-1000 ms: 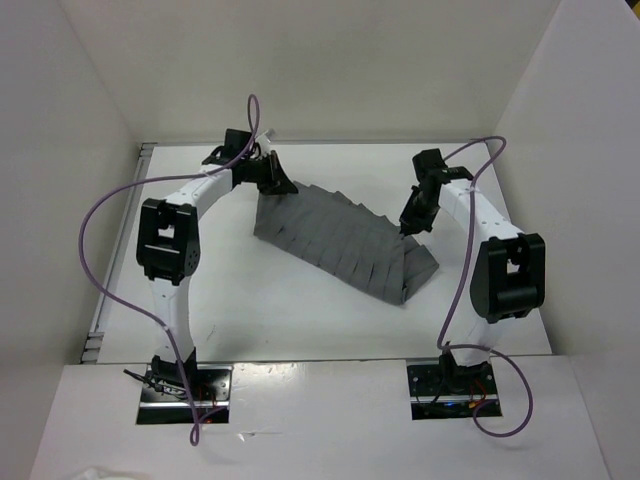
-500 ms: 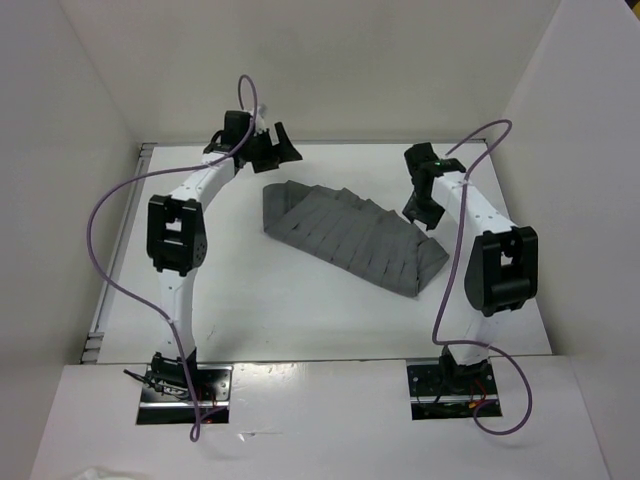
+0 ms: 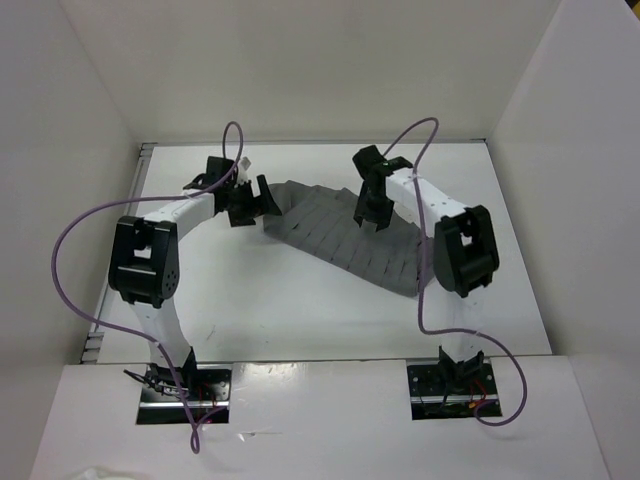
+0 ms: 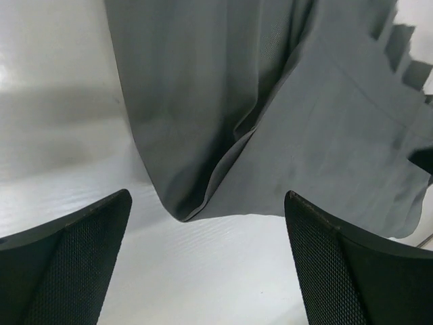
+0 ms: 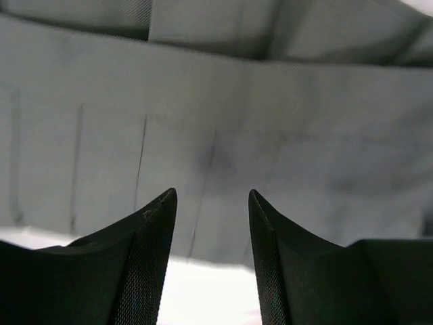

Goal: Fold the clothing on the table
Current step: Fold the skirt

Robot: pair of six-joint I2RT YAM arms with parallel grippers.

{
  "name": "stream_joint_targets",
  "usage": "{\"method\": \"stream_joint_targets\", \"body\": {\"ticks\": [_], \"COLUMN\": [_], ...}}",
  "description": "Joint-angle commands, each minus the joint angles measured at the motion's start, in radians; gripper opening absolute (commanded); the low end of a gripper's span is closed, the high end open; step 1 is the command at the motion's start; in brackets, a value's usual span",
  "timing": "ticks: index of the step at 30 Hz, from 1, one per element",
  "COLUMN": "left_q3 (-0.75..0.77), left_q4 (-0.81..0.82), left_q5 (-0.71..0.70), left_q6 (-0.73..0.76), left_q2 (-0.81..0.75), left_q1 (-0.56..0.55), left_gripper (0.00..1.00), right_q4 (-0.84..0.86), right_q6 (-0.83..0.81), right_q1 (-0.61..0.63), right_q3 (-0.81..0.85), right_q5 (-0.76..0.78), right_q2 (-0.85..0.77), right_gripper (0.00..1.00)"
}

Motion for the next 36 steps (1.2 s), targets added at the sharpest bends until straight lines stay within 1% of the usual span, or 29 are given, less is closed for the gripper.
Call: {"method": "stream_joint_targets", "body": {"ticks": [1,3,6,9,13,17,19,23,26,31,34,36], "left_q3": [-0.008,-0.02,-0.032,-0.054,-0.065,-0.075,-0.084,-0.084,-0.084,-0.074,-0.055,-0.055], "left_q4": [0.043,0.043,0.043,0.054,0.072,0.092,0.102,0.111,0.12,0.129,0.14,0.149], "left_q5": [0.03,0.019,0.01,0.01,0.01,0.06,0.086,0.096,0.096,0.059,0.024,0.015], "left_q6": [0.015,0.005,0.005,-0.004,-0.004,-0.014,-0.023,-0.023,-0.023,-0.023,-0.023,-0.049], "left_q2": [-0.002,-0.002,-0.011,-0.022,-0.031,-0.022,-0.013,-0.003,0.006,0.037,0.06,0.096], "left_q1": [-0.003,-0.003,-0.003,-0.003,-0.003,-0.003,-0.003,-0.003,-0.003,-0.003,0.006,0.032], "left_gripper": [1.0,1.0,1.0,1.0,1.0,1.0,1.0,1.0,1.0,1.0,1.0,1.0], "right_q4": [0.04,0.02,0.009,0.018,0.038,0.057,0.038,0.028,0.008,-0.019,-0.019,-0.009], "right_q6": [-0.027,-0.037,-0.037,-0.046,-0.055,-0.107,-0.153,-0.221,-0.25,-0.283,-0.284,-0.293], "right_q1": [0.003,0.003,0.003,-0.02,-0.057,-0.08,-0.08,-0.08,-0.057,-0.048,-0.039,-0.039], "right_q3": [0.081,0.105,0.105,0.057,0.044,0.124,0.241,0.363,0.475,0.509,0.474,0.44], "right_q5": [-0.023,-0.001,0.01,-0.003,-0.021,-0.039,-0.061,-0.098,-0.121,-0.121,-0.121,-0.112], "right_q2": [0.104,0.152,0.18,0.206,0.241,0.316,0.369,0.423,0.457,0.48,0.459,0.433], "right_gripper": [0.52,0.52,0.52,0.52,0.52,0.52,0.52,0.52,0.52,0.52,0.52,0.52]}}
